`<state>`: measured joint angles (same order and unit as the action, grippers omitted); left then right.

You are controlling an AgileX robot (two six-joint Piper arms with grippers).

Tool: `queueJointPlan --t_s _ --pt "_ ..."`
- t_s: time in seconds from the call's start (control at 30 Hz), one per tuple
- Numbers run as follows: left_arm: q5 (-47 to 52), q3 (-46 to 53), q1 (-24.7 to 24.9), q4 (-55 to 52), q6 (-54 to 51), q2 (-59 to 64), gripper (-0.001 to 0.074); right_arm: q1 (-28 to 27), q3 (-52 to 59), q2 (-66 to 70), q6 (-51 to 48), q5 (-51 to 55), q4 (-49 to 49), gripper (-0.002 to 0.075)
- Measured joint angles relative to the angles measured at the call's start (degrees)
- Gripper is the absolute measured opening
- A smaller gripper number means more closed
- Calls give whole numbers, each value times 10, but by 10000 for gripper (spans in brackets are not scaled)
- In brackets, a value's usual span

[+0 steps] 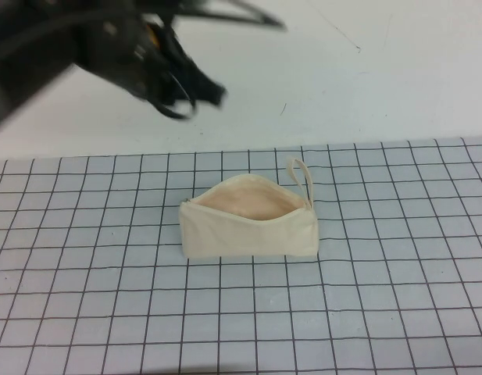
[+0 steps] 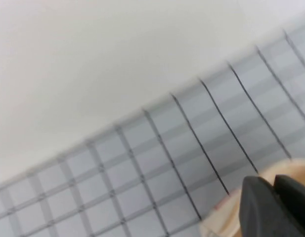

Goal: Put eraser into pencil case

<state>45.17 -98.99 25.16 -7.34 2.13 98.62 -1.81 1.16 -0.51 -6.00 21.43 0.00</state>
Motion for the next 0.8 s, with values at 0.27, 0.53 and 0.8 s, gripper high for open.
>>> queueJointPlan --t_s 0.27,0.53,0.8 --pt "-1 77 13 -64 54 -231 1 0 0 0 0 0 0 -3" --pt "-75 348 17 -85 75 -472 0 0 0 0 0 0 0 -3" --pt "-101 536 17 -69 79 -619 0 0 0 0 0 0 0 -3"
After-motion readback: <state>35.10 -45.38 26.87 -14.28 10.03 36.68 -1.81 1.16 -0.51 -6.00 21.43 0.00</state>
